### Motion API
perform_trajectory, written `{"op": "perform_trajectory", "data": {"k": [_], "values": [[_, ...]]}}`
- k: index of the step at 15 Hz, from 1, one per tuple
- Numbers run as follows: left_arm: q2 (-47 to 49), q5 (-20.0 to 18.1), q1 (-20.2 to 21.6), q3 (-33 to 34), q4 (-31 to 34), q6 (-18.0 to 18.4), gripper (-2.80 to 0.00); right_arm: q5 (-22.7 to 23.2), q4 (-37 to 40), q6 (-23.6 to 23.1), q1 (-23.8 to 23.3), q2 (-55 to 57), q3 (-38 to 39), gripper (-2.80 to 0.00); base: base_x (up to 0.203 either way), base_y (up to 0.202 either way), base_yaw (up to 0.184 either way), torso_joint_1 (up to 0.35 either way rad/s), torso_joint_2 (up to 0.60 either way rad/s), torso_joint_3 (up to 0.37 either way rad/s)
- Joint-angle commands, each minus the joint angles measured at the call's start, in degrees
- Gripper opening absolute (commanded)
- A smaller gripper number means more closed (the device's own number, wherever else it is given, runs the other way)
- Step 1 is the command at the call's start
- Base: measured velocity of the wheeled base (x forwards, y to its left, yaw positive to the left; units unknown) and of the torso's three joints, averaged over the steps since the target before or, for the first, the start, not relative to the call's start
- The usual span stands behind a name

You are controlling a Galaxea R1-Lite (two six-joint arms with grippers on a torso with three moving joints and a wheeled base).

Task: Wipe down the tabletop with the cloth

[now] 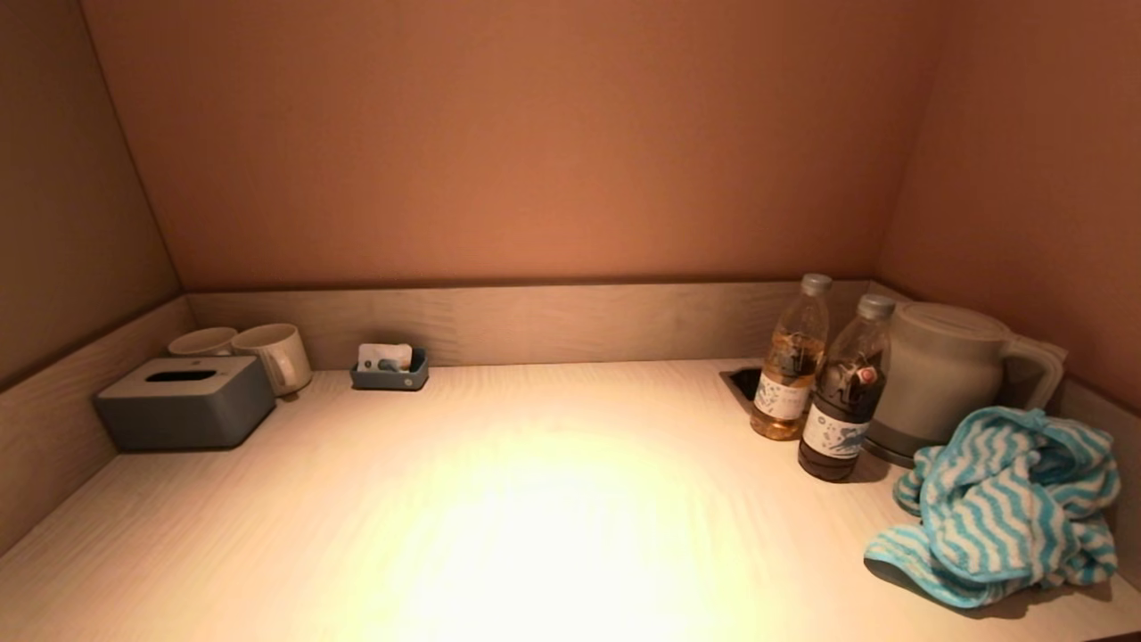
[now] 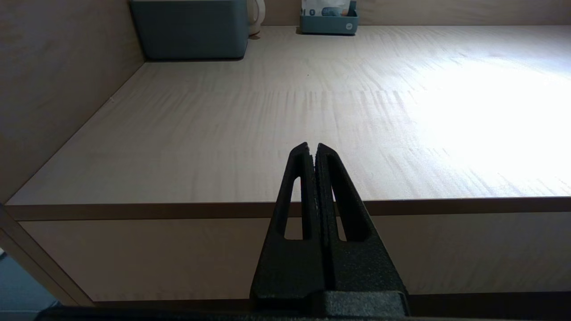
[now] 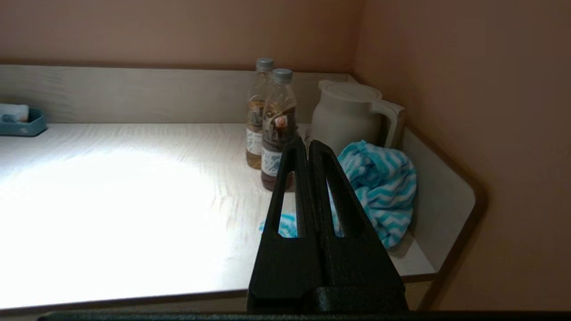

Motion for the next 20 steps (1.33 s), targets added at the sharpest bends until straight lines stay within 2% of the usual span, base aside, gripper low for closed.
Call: {"op": "perform_trajectory", "data": {"k": [1, 6, 10, 13, 16, 18, 20], "values": [[-0.02, 0.00, 0.00, 0.00, 0.00, -0.03, -2.80, -2.35, 5.28, 0.70, 2.35, -4.11, 1.16, -2.80, 0.000, 0.000, 0.000, 0.000, 0.00, 0.000], [-0.02, 0.00, 0.00, 0.00, 0.00, -0.03, -2.80, -5.15, 5.21, 0.66, 4.51, -11.51, 8.99, -2.80, 0.000, 0.000, 0.000, 0.000, 0.00, 0.000], [-0.02, 0.00, 0.00, 0.00, 0.00, -0.03, -2.80, -5.43, 4.49, 1.01, 4.93, -19.68, 14.30, -2.80, 0.000, 0.000, 0.000, 0.000, 0.00, 0.000], [-0.02, 0.00, 0.00, 0.00, 0.00, -0.03, -2.80, -5.37, -8.11, 0.55, 4.95, -19.60, 18.98, -2.80, 0.000, 0.000, 0.000, 0.000, 0.00, 0.000], [-0.02, 0.00, 0.00, 0.00, 0.00, -0.03, -2.80, -4.44, -22.65, -3.55, 4.95, -19.60, 31.55, -2.80, 0.000, 0.000, 0.000, 0.000, 0.00, 0.000], [-0.02, 0.00, 0.00, 0.00, 0.00, -0.03, -2.80, -2.64, -28.80, -5.29, 4.95, -19.60, 39.31, -2.80, 0.000, 0.000, 0.000, 0.000, 0.00, 0.000], [-0.02, 0.00, 0.00, 0.00, 0.00, -0.03, -2.80, -1.54, -30.89, -5.49, 4.95, -19.60, 43.64, -2.80, 0.000, 0.000, 0.000, 0.000, 0.00, 0.000]]}}
